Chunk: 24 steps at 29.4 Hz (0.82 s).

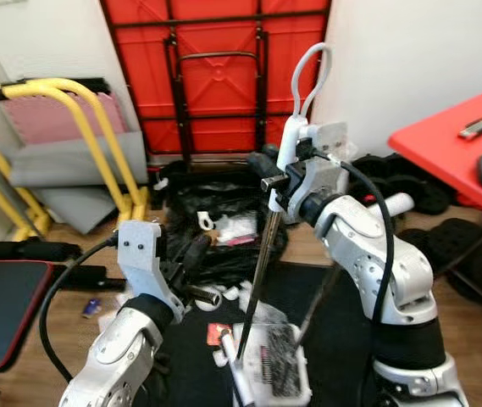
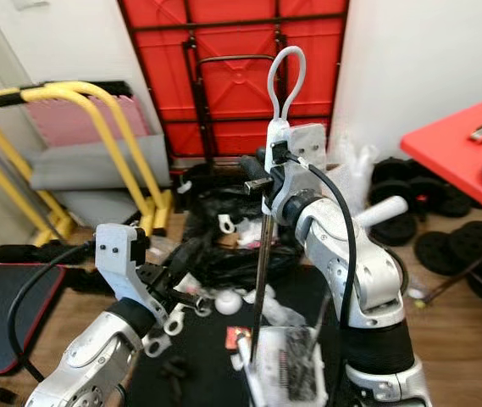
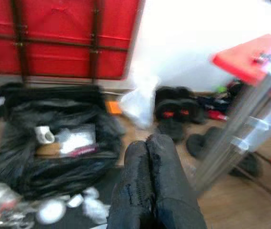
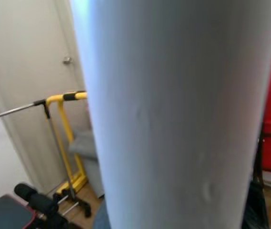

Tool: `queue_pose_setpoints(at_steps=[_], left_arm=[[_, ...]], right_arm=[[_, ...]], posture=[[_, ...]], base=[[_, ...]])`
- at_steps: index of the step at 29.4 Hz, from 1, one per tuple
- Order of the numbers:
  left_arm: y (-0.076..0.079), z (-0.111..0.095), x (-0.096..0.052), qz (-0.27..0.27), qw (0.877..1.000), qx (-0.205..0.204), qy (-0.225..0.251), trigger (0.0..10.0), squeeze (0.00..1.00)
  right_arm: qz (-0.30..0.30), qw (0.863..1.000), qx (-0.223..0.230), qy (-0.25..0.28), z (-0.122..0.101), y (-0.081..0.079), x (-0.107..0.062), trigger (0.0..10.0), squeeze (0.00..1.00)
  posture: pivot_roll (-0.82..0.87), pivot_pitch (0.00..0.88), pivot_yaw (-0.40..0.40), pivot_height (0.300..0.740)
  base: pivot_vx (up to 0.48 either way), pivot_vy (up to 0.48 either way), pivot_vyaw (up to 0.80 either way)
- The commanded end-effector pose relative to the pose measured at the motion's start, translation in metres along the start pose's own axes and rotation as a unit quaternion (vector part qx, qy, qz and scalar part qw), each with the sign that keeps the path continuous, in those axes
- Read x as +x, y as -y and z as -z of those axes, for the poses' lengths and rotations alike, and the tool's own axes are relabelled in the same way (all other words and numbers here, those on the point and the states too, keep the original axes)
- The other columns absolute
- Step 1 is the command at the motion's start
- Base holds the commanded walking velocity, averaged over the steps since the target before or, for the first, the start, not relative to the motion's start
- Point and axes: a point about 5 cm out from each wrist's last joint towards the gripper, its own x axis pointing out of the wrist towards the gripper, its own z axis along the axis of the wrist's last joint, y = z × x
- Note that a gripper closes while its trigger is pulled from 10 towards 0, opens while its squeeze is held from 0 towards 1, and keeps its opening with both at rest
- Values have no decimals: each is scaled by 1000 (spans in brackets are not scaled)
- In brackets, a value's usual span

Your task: Sweep floor

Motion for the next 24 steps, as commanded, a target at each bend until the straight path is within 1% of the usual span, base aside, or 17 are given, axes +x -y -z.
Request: queue_pose_setpoints(at_steps=[1, 8, 10, 14, 16, 24], left_arm=[[-1, 3, 1, -7, 1000, -11, -8, 10000, 0], [-2, 5, 2, -7, 1000, -12, -15, 10000, 0], [-2, 8, 3, -9, 1000, -9, -25, 10000, 0], [-2, 9, 3, -11, 999, -11, -28, 10000, 0], [-3, 7, 3, -19, 1000, -12, -19, 10000, 0], [-4, 6, 3, -21, 1000, -12, -16, 10000, 0]], right_arm=[[10, 1000, -9, 5, -7, -4, 2, 10000, 0], [18, 1000, -17, 2, -7, -5, 2, 10000, 0], [19, 1000, -18, 6, -9, -7, 1, 10000, 0], [21, 999, -20, 12, -10, -8, 1, 10000, 0], [35, 999, -24, 27, -14, -8, 1, 10000, 0], [50, 997, -28, 47, -19, -8, 1, 10000, 0]], posture=[[-139, 107, 3, 740], [-140, 108, 2, 740], [-140, 108, 1, 740], [-140, 108, 1, 740], [-142, 114, 3, 740], [-141, 115, 3, 740]], base=[[0, 0, 0], [0, 0, 0], [0, 480, 0], [0, 480, 0], [0, 0, 0], [0, 0, 0]])
